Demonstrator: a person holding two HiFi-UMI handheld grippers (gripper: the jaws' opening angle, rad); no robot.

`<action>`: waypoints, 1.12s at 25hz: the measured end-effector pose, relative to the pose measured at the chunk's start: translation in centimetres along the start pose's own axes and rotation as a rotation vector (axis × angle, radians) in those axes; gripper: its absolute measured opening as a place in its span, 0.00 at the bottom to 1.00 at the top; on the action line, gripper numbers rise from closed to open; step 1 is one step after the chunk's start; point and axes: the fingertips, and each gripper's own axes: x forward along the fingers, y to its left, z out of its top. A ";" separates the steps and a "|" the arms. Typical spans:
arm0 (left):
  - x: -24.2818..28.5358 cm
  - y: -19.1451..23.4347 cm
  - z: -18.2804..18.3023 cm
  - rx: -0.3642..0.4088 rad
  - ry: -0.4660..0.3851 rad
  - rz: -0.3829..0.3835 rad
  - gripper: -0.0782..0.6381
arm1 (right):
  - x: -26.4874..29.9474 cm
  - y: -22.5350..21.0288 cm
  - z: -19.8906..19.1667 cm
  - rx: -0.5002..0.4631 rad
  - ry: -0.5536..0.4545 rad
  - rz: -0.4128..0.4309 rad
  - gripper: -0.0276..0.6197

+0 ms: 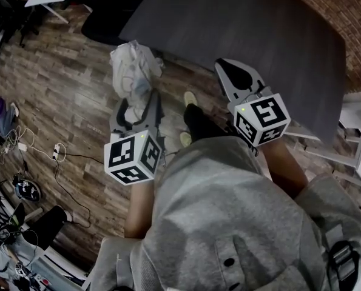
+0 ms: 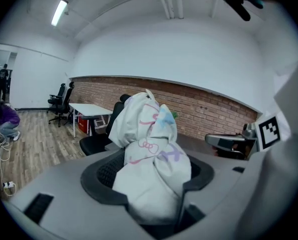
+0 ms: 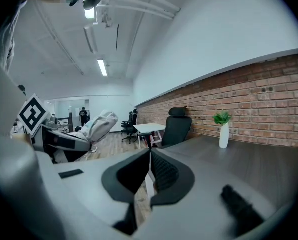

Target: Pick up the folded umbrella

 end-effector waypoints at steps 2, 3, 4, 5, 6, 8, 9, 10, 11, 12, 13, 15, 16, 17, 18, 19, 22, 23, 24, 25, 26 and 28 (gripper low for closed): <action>-0.4 -0.2 0.2 -0.002 -0.005 -0.001 0.51 | -0.2 0.0 0.1 -0.002 0.002 -0.001 0.08; -0.6 -0.3 0.4 -0.003 -0.009 -0.001 0.51 | -0.3 -0.1 0.2 -0.005 0.001 -0.001 0.08; -0.7 -0.4 0.5 -0.003 -0.013 0.000 0.51 | -0.4 -0.2 0.3 -0.007 0.000 0.000 0.08; -0.9 -0.4 0.6 -0.003 -0.016 0.002 0.51 | -0.4 -0.3 0.4 -0.008 -0.002 0.000 0.08; -1.0 -0.5 0.7 -0.002 -0.019 0.003 0.51 | -0.5 -0.4 0.4 -0.008 -0.003 -0.001 0.08; -1.2 -0.7 0.8 -0.003 -0.022 0.004 0.51 | -0.7 -0.6 0.4 -0.006 -0.005 -0.002 0.08; -1.2 -0.8 0.8 -0.002 -0.024 0.004 0.51 | -0.7 -0.6 0.4 -0.006 -0.005 -0.001 0.08; -1.2 -0.7 0.9 0.000 -0.025 0.005 0.51 | -0.7 -0.6 0.4 -0.008 -0.005 -0.001 0.08; -1.2 -0.7 1.1 0.001 -0.025 0.005 0.51 | -0.6 -0.7 0.4 -0.010 -0.004 -0.002 0.08; -1.0 -0.6 1.3 0.001 -0.024 0.004 0.51 | -0.4 -0.8 0.3 -0.013 -0.003 -0.006 0.08; -0.8 -0.6 1.4 0.001 -0.021 0.003 0.51 | -0.2 -1.0 0.3 -0.014 0.000 -0.011 0.08; -0.4 -0.6 1.7 0.000 -0.014 0.003 0.51 | 0.0 -1.5 0.3 -0.007 0.006 -0.018 0.08; -0.4 -0.9 1.6 0.000 -0.013 0.003 0.51 | -0.2 -1.7 0.3 0.000 0.006 -0.019 0.08; -0.7 -1.4 1.5 0.001 -0.013 0.002 0.51 | -0.7 -2.0 0.3 0.005 0.002 -0.020 0.08; -1.0 -2.0 1.2 0.003 -0.014 -0.001 0.51 | -1.4 -2.2 0.1 0.010 -0.003 -0.022 0.08; -1.2 -2.6 0.9 0.007 -0.014 -0.005 0.51 | -2.1 -2.5 0.0 0.013 -0.009 -0.025 0.08; -1.2 -3.7 0.4 0.014 -0.015 -0.018 0.51 | -3.1 -3.3 -0.4 0.021 -0.014 -0.037 0.08; -1.1 -3.9 0.4 0.013 -0.015 -0.022 0.51 | -3.2 -3.4 -0.5 0.024 -0.011 -0.041 0.08; -1.1 -4.0 0.4 0.013 -0.015 -0.025 0.51 | -3.2 -3.5 -0.6 0.028 -0.007 -0.045 0.08; -1.1 -4.0 0.4 0.013 -0.015 -0.029 0.51 | -3.2 -3.5 -0.7 0.032 -0.005 -0.047 0.08; -1.1 -4.0 0.4 0.014 -0.014 -0.032 0.51 | -3.1 -3.4 -0.7 0.034 -0.004 -0.048 0.08; -1.1 -3.9 0.5 0.018 -0.013 -0.035 0.51 | -3.0 -3.2 -0.7 0.034 -0.007 -0.047 0.08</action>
